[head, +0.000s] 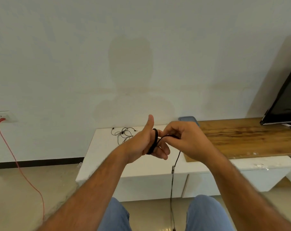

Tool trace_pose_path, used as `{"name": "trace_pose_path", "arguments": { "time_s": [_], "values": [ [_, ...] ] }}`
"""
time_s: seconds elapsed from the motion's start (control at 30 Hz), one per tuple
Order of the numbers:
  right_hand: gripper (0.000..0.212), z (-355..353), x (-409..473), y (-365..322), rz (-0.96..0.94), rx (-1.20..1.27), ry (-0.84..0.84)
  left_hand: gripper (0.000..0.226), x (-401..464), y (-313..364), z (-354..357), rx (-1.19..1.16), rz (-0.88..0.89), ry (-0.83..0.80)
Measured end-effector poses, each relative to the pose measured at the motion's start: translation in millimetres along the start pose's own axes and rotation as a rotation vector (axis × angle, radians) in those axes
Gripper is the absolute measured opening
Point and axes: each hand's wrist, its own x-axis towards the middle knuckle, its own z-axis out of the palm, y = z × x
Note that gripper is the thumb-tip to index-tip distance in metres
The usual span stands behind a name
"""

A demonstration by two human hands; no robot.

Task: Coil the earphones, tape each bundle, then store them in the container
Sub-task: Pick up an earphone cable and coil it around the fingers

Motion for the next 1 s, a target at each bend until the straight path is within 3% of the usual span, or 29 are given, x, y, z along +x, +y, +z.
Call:
{"name": "trace_pose_path", "arguments": {
  "time_s": [0.23, 0.37, 0.47, 0.57, 0.67, 0.73, 0.83, 1.0],
  "values": [
    [0.016, -23.7, 13.1, -2.9, 0.005, 0.267, -0.160, 0.085, -7.8, -0.2, 19.5, -0.096, -0.028, -0.090],
    [0.017, -20.9, 19.3, 8.0, -0.001, 0.592, -0.166, 0.081, -10.3, 3.9, 27.5, -0.269, -0.010, -0.180],
    [0.007, -4.8, 17.3, 26.9, 0.032, 0.836, -0.166, 0.080, -9.7, 7.1, 31.3, -0.330, 0.047, -0.237],
    [0.027, 15.1, 8.9, 40.3, 0.104, 0.963, -0.175, 0.079, -8.1, 9.3, 33.9, -0.360, 0.116, -0.275],
    [0.048, 37.2, -5.3, 42.0, 0.150, 1.043, -0.203, 0.081, -5.4, 13.1, 31.3, -0.414, 0.167, -0.229],
    [0.044, 51.0, -14.4, 43.7, 0.200, 1.034, -0.186, 0.082, -3.7, 16.0, 25.8, -0.457, 0.187, -0.155],
    [0.016, 63.3, -28.9, 44.0, 0.266, 0.979, -0.204, 0.085, 0.2, 19.4, 14.4, -0.445, 0.222, -0.028],
    [0.028, 54.1, -41.6, 27.4, 0.293, 0.884, -0.260, 0.091, 3.8, 14.9, -0.5, -0.363, 0.195, 0.118]
  ]
}}
